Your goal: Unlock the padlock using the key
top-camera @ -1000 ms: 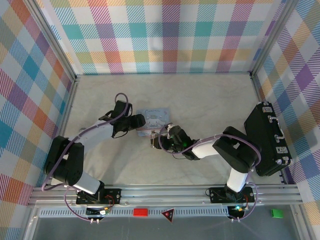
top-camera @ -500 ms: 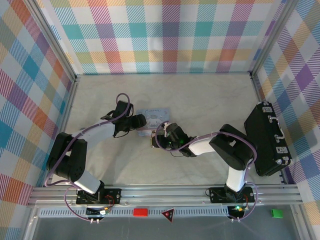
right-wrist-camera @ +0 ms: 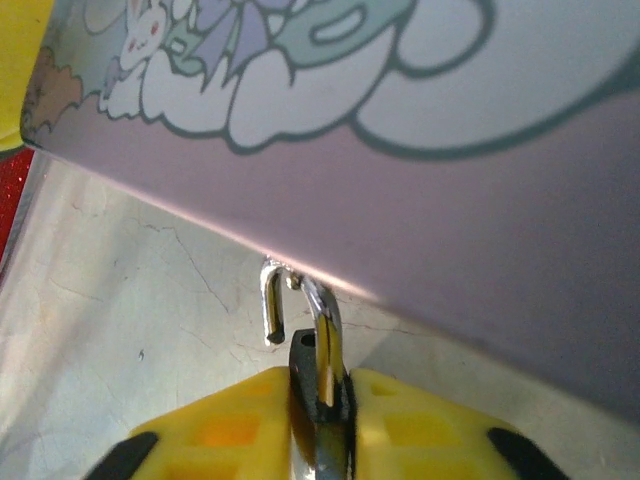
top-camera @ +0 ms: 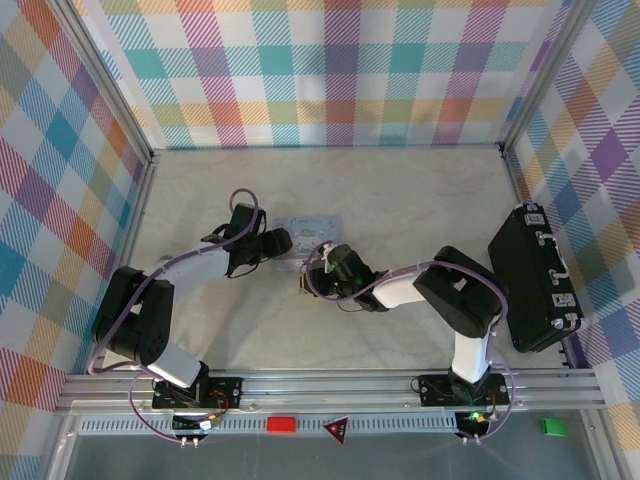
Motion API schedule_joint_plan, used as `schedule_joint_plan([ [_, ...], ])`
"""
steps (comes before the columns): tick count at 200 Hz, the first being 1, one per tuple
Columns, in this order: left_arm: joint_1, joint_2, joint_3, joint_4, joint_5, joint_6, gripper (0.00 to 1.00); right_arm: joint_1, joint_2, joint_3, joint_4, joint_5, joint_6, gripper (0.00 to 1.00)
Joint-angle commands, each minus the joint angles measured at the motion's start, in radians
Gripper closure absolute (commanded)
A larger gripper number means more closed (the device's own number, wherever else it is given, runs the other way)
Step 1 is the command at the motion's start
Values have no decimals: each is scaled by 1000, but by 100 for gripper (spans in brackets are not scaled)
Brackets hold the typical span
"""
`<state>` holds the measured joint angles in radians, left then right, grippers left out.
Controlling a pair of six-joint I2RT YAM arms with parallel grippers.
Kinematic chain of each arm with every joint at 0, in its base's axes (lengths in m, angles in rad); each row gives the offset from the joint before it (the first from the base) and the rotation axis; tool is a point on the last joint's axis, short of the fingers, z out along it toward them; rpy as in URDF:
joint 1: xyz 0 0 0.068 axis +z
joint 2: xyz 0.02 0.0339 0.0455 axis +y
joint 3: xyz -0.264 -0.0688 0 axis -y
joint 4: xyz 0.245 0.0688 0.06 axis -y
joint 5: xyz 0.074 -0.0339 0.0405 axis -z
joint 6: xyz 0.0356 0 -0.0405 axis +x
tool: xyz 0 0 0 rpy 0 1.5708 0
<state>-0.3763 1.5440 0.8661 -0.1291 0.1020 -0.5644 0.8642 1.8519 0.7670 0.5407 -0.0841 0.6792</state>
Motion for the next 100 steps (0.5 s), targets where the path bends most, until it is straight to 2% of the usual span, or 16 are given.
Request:
schedule_joint_plan([
  [1, 8, -6, -38, -85, -94, -21, 32, 7, 18, 4, -85, -11, 0, 88],
  [43, 13, -10, -57, -103, -151, -68, 32, 19, -36, -3, -153, 61, -15, 92],
  [100, 10, -37, -100, -53, -113, -107, 32, 44, -87, 40, -287, 227, 44, 97],
])
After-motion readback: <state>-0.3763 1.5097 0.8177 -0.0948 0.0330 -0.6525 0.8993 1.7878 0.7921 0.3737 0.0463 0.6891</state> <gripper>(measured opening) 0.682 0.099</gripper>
